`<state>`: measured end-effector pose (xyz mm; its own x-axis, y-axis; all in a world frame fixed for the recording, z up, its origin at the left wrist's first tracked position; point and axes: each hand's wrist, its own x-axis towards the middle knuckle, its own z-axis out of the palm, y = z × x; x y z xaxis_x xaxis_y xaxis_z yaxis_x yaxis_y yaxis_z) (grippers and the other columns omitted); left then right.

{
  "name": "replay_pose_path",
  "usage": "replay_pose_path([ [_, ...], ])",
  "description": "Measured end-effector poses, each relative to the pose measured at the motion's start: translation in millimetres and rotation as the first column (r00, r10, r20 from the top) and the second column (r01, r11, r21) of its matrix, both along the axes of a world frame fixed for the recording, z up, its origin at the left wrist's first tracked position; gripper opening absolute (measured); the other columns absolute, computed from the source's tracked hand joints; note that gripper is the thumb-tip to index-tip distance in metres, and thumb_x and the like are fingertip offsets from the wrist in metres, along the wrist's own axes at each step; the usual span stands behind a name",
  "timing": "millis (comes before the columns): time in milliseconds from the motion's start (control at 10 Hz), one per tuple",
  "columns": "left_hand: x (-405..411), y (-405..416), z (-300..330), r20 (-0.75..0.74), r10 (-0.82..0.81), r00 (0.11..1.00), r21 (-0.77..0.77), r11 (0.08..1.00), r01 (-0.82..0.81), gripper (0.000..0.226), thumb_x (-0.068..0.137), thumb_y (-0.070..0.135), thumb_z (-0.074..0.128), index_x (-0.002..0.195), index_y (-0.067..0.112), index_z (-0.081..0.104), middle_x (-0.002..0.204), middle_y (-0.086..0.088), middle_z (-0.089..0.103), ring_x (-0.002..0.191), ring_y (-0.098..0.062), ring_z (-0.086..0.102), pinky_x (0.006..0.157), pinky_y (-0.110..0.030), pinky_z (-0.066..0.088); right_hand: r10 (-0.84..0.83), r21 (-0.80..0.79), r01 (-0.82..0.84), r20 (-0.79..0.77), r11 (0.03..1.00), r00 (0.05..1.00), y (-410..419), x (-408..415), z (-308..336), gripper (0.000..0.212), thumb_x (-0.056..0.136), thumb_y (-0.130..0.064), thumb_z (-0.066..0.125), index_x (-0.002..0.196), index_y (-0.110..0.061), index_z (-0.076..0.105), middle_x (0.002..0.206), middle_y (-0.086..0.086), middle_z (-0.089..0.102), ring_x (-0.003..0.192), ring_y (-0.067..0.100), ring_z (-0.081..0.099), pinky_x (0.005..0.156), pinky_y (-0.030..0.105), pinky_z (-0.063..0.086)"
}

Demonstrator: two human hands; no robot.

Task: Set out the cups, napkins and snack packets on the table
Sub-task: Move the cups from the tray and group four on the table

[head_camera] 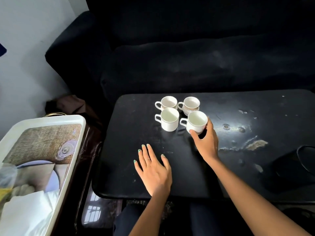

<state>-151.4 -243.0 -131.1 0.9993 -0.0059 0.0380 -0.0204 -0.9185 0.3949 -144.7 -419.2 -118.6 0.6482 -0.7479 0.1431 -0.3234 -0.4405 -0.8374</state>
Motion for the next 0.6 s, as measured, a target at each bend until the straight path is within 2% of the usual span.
replay_pose_path([
  [100,1,0,-2,0.002,0.003,1.000,0.004,1.000,-0.003,0.063,0.096,0.044,0.031,0.152,0.018,0.015,0.159,0.001,0.015,0.148,-0.017,0.009,0.119,-0.041,0.002,-0.015,-0.069,0.013,-0.030,0.998,0.999,0,5,-4,0.068,0.079,-0.032,0.068,0.134,-0.016,0.031,0.131,0.001,0.056,0.118,0.024,0.052,0.101,0.041,0.030],
  [200,1,-1,-2,0.005,0.006,1.000,0.003,1.000,-0.006,0.063,0.096,0.043,0.032,0.152,0.017,0.017,0.159,0.000,0.018,0.147,-0.018,0.011,0.118,-0.042,0.003,-0.028,-0.117,0.021,-0.060,0.993,0.998,0,8,-8,0.063,0.082,-0.033,0.065,0.130,-0.010,0.032,0.127,0.004,0.058,0.114,0.027,0.053,0.096,0.039,0.029],
  [600,2,-2,-3,0.024,0.011,1.000,0.000,1.000,-0.011,0.062,0.095,0.041,0.040,0.150,0.015,0.025,0.157,-0.003,0.025,0.146,-0.020,0.019,0.117,-0.045,0.011,-0.118,-0.236,0.090,-0.108,0.968,0.987,-2,16,-16,0.066,0.081,-0.046,0.064,0.131,-0.014,0.036,0.125,0.008,0.058,0.116,0.031,0.050,0.092,0.043,0.035],
])
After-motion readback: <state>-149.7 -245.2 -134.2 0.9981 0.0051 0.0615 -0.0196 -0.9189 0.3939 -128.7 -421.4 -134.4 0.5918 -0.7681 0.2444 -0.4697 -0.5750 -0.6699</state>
